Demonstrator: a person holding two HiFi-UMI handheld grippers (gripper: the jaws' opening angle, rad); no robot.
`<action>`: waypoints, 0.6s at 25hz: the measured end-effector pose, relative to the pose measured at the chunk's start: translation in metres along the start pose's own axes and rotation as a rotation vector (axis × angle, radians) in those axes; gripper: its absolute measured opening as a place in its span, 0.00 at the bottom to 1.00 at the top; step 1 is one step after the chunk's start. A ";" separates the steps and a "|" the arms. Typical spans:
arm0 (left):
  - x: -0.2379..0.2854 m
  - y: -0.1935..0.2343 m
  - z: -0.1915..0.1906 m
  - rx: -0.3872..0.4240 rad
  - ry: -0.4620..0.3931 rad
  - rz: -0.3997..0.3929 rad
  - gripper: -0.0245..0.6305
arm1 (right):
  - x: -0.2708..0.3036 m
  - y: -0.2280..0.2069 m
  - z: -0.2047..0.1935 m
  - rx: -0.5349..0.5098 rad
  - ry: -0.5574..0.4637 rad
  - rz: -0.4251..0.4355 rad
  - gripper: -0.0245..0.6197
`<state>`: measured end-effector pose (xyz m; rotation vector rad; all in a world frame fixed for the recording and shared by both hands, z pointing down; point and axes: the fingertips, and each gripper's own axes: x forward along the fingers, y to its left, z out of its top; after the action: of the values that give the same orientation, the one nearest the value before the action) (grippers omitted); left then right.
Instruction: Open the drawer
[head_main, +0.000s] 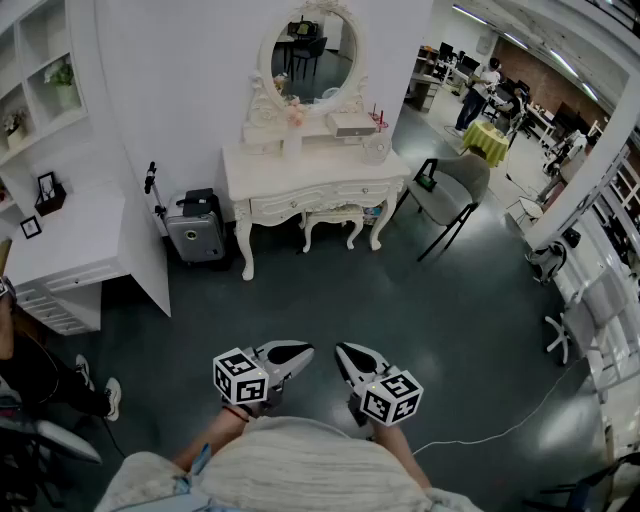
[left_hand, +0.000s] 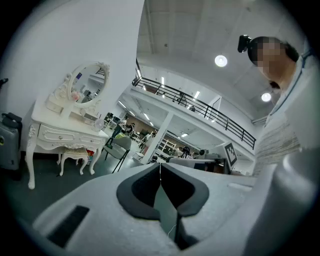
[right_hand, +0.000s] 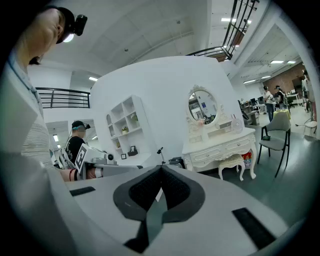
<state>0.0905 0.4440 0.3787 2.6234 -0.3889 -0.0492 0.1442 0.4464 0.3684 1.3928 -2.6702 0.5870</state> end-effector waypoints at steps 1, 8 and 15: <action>0.003 0.000 -0.001 0.001 0.004 -0.006 0.06 | 0.000 -0.002 0.000 0.000 0.000 -0.003 0.05; 0.003 0.006 0.006 0.015 0.013 -0.027 0.06 | 0.009 -0.001 0.003 -0.004 -0.004 -0.010 0.05; -0.023 0.023 0.016 0.013 0.006 -0.025 0.06 | 0.038 0.018 0.005 -0.002 0.003 0.007 0.05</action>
<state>0.0609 0.4237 0.3746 2.6403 -0.3556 -0.0468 0.1075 0.4242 0.3672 1.3817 -2.6737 0.5862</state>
